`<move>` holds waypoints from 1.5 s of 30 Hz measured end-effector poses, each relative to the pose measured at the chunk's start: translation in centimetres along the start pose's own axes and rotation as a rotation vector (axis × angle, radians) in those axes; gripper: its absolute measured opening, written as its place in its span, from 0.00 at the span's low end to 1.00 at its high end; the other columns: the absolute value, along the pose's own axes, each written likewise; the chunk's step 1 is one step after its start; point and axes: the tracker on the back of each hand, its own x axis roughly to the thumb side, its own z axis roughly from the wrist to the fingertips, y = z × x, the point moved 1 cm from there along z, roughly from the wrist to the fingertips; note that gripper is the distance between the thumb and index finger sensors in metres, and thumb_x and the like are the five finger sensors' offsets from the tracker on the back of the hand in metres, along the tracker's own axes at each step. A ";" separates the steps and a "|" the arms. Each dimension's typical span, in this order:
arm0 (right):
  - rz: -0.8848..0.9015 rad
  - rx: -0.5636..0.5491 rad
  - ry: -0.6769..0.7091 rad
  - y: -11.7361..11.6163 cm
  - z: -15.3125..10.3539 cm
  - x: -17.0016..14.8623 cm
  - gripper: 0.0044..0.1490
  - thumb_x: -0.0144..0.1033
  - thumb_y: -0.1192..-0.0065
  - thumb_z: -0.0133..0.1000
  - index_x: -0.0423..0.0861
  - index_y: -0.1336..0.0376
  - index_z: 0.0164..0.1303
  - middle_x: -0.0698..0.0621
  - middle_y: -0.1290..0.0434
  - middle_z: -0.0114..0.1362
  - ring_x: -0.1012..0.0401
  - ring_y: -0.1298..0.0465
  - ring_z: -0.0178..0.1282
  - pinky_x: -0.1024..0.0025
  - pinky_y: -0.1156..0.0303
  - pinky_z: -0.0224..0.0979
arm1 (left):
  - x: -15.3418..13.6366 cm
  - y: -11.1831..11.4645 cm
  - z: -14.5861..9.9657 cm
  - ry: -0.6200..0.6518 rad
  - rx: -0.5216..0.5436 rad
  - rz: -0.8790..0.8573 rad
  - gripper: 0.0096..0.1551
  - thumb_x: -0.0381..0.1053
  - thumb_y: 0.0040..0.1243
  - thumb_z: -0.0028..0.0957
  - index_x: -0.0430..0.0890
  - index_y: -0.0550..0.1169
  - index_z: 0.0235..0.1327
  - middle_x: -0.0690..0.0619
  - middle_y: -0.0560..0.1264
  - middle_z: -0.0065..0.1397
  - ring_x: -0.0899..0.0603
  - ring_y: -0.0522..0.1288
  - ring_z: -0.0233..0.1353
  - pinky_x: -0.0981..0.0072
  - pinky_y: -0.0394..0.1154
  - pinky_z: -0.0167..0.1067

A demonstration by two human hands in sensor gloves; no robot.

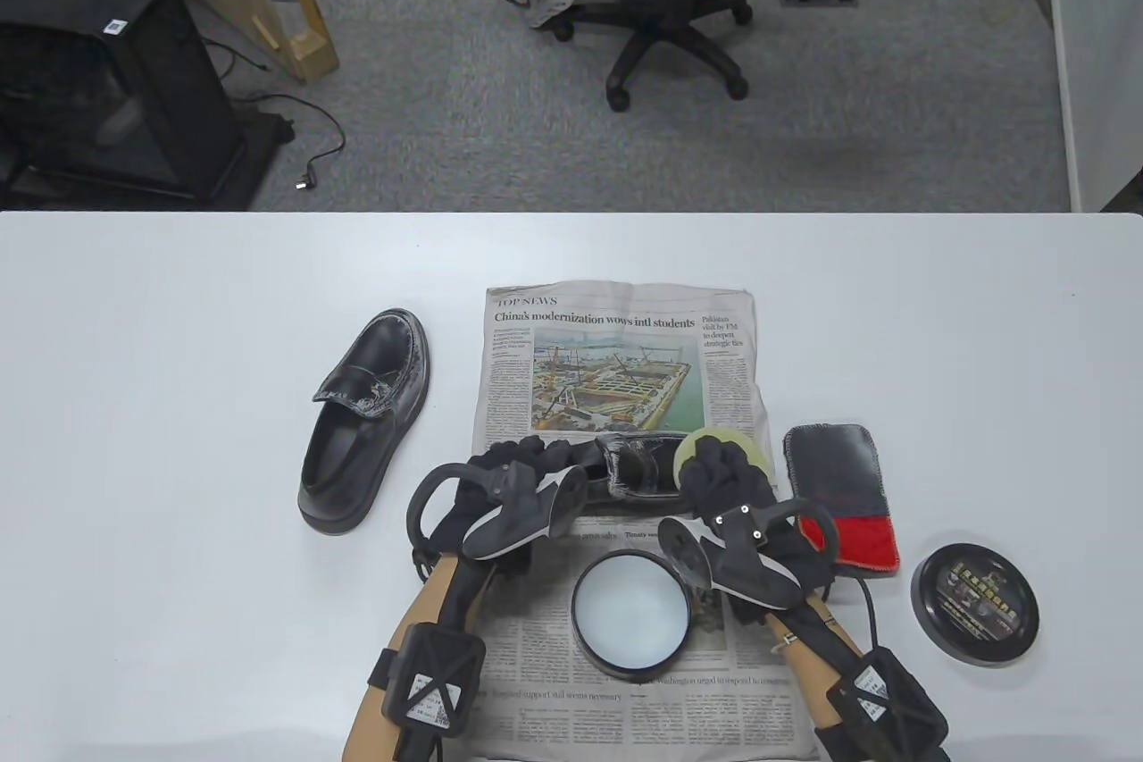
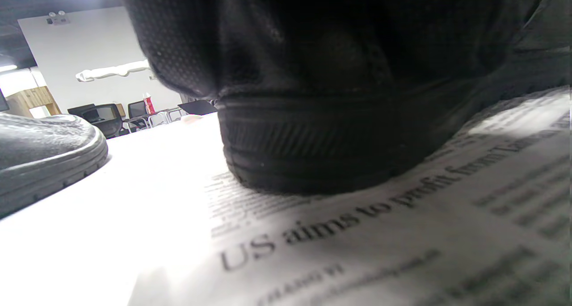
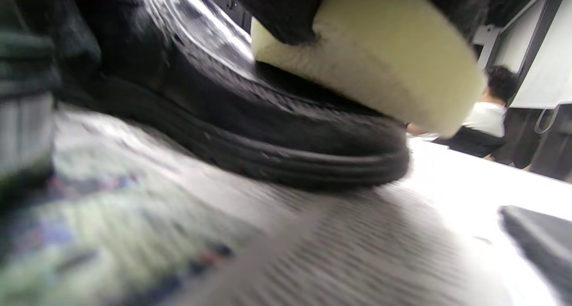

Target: Dip and apply leather care cream with polishing sponge on shoes

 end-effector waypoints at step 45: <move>-0.132 0.044 -0.039 -0.5 -0.9 -0.8 0.23 0.31 0.46 0.64 0.48 0.42 0.70 0.39 0.35 0.80 0.43 0.27 0.75 0.54 0.25 0.72 | 0.0 0.1 0.0 0.001 0.000 -0.011 0.42 0.69 0.65 0.37 0.63 0.71 0.70 0.55 0.78 0.75 0.45 0.78 0.71 0.55 0.79 0.64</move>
